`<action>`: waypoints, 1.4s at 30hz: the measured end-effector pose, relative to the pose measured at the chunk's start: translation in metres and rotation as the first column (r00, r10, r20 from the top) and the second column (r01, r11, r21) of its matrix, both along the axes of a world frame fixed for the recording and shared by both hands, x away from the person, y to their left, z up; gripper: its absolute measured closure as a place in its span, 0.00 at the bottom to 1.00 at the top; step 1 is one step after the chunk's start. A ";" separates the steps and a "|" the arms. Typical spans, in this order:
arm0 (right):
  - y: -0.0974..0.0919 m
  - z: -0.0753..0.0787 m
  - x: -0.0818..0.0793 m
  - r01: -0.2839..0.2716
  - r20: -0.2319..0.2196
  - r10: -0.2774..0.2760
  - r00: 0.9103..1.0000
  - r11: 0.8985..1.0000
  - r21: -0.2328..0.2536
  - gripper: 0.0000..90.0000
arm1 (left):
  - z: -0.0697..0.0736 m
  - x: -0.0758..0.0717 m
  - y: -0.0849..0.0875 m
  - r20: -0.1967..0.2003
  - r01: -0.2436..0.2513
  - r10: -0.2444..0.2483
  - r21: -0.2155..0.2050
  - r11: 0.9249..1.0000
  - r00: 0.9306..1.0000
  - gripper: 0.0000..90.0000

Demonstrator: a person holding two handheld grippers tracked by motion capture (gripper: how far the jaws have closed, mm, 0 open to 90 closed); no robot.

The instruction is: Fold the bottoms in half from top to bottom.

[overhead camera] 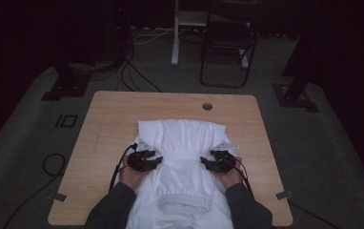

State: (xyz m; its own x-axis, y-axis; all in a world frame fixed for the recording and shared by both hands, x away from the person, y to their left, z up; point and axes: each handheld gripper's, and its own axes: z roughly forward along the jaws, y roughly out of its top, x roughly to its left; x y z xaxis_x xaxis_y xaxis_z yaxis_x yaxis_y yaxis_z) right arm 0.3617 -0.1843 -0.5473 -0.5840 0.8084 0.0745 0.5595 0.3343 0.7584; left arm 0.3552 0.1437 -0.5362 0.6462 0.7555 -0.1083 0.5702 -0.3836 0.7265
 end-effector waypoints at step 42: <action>-0.024 0.029 0.014 0.031 0.004 -0.032 0.999 0.997 0.067 0.69 | 0.002 0.131 0.045 -0.072 -0.222 0.223 0.017 0.975 0.972 0.91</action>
